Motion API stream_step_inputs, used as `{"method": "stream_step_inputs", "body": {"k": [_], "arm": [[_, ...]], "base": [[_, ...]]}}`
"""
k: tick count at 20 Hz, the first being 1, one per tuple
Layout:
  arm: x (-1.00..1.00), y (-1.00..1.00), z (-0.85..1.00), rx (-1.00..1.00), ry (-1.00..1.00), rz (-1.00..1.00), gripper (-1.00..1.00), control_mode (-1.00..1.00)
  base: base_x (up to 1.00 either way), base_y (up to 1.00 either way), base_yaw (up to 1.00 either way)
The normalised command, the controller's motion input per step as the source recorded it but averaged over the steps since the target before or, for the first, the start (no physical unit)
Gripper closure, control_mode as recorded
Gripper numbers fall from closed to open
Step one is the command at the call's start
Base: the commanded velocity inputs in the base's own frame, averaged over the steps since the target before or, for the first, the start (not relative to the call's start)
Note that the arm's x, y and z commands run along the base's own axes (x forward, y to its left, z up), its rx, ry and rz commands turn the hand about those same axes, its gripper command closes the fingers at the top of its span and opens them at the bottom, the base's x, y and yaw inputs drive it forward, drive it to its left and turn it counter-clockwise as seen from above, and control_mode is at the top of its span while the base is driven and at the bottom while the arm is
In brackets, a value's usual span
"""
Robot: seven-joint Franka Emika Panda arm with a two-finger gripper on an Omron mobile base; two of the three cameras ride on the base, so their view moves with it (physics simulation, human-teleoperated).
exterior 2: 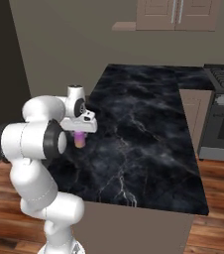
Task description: Move the drinks to the dining counter.
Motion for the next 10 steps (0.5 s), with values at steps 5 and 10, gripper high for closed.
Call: {"method": "stream_step_inputs", "body": {"k": [5, 10], "arm": [[0.01, 0.00, -0.37, 0.00, 0.00, 0.00, 1.00, -1.00], [0.00, 0.00, -0.29, 0.00, 0.02, 0.00, 1.00, -1.00]], "base": [[0.00, 0.00, 0.00], [0.00, 0.00, 0.00]]}}
